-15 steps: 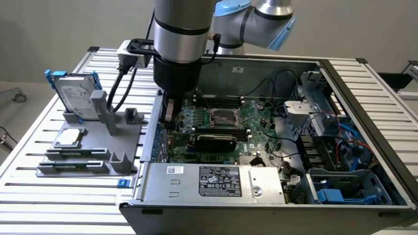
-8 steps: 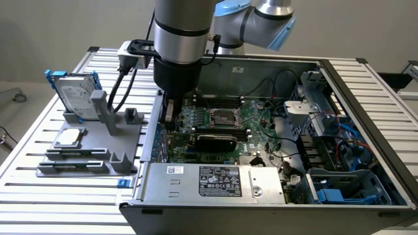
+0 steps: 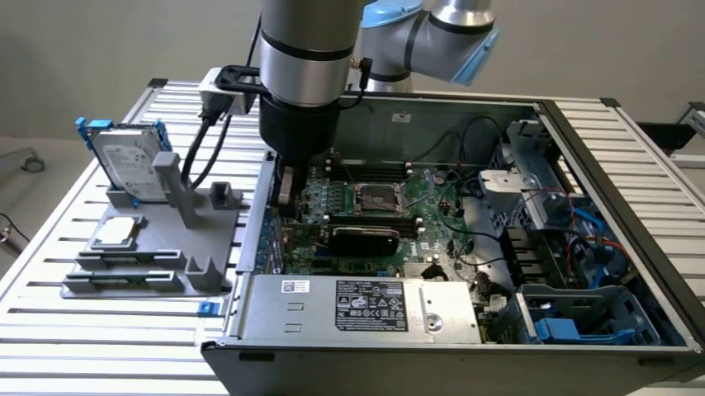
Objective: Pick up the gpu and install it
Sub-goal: 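Press down on the gpu until it lock into place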
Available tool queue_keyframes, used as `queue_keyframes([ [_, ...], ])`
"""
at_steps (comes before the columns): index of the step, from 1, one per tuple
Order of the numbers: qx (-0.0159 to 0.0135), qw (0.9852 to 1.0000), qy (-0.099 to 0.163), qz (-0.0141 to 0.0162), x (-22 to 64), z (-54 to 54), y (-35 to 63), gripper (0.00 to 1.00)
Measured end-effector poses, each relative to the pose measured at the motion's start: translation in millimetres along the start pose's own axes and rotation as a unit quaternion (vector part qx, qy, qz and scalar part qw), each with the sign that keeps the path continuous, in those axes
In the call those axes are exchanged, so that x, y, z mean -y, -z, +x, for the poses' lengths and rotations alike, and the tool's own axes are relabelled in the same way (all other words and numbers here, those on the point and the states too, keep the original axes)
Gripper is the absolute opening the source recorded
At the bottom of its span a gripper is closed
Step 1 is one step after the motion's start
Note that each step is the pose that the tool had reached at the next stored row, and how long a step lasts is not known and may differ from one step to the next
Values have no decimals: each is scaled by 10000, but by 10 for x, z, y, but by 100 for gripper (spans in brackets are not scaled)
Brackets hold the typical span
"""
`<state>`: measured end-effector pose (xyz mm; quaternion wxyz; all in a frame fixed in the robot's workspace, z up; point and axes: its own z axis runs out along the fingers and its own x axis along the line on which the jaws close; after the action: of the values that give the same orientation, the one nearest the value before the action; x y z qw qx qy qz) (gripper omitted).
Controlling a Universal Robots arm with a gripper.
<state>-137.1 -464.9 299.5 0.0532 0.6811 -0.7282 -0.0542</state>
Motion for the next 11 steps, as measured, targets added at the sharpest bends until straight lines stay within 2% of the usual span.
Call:
queue_keyframes([
  [5, 5, 10000, -9, -2, 0, -4, 3, 11],
  [11, 26, 10000, -6, -6, -2, -14, 8, 11],
])
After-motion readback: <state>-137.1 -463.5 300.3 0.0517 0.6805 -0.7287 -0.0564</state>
